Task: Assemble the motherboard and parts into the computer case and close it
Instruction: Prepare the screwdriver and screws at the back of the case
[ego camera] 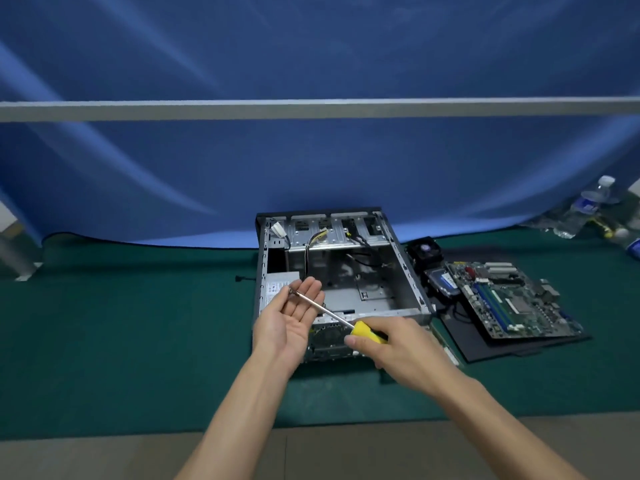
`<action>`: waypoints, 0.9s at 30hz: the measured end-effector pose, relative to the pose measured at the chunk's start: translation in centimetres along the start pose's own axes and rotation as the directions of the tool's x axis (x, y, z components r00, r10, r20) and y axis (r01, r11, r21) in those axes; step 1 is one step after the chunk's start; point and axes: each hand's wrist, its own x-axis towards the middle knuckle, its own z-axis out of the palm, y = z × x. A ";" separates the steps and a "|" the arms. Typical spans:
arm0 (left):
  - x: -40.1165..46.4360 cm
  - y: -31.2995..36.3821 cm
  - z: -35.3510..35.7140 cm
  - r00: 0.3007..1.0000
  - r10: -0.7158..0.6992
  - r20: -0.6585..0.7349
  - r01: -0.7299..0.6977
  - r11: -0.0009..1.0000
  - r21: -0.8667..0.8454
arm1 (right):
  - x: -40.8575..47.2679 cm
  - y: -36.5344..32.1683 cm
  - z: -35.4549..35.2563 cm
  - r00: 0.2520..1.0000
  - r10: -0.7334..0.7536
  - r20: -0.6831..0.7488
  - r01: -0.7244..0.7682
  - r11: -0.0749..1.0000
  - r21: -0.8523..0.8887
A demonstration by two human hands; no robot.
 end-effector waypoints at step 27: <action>0.7 -5.0 -8.2 0.970 -0.031 -0.241 0.078 0.980 0.186 | -2.7 2.2 9.0 0.917 0.260 0.301 -0.369 0.838 0.402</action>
